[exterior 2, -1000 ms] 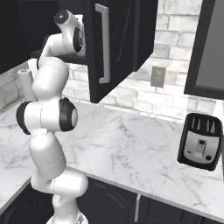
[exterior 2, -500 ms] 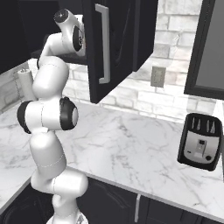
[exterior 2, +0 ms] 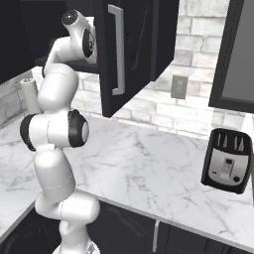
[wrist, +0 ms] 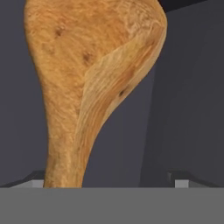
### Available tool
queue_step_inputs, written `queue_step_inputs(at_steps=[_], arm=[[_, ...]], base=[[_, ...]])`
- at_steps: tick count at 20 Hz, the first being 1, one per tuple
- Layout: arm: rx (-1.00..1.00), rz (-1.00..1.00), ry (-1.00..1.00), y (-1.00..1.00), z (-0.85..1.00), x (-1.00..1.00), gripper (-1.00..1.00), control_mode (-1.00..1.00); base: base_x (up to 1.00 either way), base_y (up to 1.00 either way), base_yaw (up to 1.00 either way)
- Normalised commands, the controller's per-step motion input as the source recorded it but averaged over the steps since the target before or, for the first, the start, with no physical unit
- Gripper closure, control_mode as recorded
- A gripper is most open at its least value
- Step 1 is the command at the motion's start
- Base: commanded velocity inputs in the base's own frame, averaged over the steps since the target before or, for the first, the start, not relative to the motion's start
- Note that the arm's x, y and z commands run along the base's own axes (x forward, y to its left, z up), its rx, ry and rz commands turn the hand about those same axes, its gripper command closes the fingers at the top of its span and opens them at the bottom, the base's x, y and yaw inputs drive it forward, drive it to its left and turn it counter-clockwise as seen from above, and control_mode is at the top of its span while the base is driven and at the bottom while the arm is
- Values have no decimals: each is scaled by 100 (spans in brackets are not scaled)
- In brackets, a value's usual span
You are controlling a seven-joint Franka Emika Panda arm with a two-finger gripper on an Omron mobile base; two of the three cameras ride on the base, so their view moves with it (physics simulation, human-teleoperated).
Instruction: Organize the utensils by type. Pick up the wooden spoons from the counter and place them in the open cabinet. Then pick up the metallic utensils from the counter and place them in the open drawer.
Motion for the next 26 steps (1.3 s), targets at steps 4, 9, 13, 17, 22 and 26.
queue_step_inputs(at_steps=[4,9,13,17,22,26], arm=[[0,0,7,-8,-14,10,-100,-100],[3,0,7,-4,-22,5,-100,-100],[5,0,1,0,-31,-7,-100,-100],[5,0,0,-8,-24,-1,-100,-100],[10,0,0,-11,-14,12,-100,-100],[4,0,-10,0,-18,-7,-100,-100]], base=[[0,0,0],[0,0,0],[0,0,0],[0,0,0],[0,0,0],[0,0,0]])
